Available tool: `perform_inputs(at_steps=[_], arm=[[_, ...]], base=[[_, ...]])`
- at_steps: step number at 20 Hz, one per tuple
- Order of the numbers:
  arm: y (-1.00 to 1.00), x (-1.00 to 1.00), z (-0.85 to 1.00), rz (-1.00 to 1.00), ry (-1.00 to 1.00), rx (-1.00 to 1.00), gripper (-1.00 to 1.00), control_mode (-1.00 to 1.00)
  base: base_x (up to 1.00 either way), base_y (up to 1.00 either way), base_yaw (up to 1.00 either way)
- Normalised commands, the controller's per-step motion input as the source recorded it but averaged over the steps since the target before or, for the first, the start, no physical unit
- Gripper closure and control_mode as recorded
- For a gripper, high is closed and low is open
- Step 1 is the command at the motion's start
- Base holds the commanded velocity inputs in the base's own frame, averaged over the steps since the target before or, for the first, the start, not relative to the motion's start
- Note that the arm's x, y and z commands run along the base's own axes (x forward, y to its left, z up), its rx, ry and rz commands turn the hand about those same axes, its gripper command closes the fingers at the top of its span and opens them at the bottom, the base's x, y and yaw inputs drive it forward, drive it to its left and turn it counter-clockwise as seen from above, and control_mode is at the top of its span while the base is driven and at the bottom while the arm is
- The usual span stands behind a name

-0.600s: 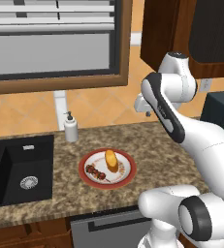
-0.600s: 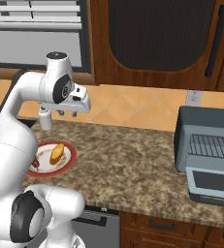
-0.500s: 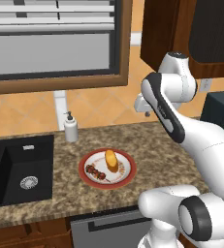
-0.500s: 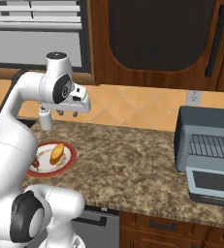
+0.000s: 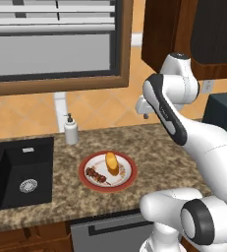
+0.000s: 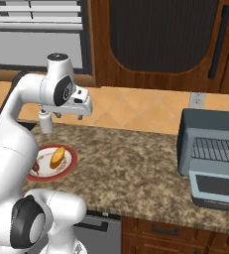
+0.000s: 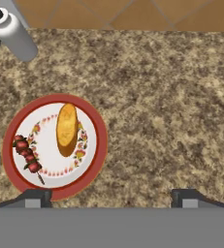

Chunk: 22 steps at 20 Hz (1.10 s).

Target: Pick up the kebab skewer and baguette bread, and place them inside the toaster oven. Close the toaster oven door and start by setting the timer.

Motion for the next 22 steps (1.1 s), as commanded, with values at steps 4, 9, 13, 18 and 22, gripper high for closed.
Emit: perform_inputs(at_steps=[4,9,13,18,22], arm=[[0.0,0.0,0.0,0.0,0.0,0.0,-1.0,1.0],[0.0,0.0,0.0,0.0,0.0,0.0,-1.0,1.0],[0.0,0.0,0.0,0.0,0.0,0.0,-1.0,1.0],[0.0,0.0,0.0,0.0,0.0,0.0,-1.0,1.0],[0.0,0.0,0.0,0.0,0.0,0.0,-1.0,1.0]], base=[[0.0,-0.99,0.0],[0.0,-0.93,0.0],[0.01,-0.47,0.0],[0.0,0.0,0.0],[0.0,0.0,0.0]])
